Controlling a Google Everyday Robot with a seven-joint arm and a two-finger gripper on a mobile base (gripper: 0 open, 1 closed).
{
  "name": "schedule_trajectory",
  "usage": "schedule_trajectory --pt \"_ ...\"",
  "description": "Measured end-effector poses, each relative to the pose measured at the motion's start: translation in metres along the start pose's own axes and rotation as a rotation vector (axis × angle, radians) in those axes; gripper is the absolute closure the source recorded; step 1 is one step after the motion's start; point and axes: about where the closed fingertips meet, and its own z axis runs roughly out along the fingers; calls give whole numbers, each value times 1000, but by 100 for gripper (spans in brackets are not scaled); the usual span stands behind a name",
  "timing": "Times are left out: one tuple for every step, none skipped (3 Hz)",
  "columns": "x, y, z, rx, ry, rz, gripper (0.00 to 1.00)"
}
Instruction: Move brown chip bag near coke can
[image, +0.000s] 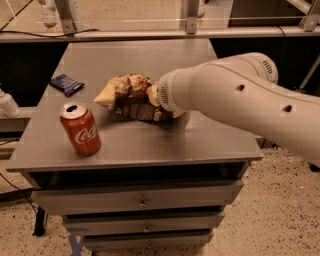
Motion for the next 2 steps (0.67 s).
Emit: schedule_trajectory --pt "16 14 -10 -24 9 36 100" --pt "25 29 -17 -57 13 59 100"
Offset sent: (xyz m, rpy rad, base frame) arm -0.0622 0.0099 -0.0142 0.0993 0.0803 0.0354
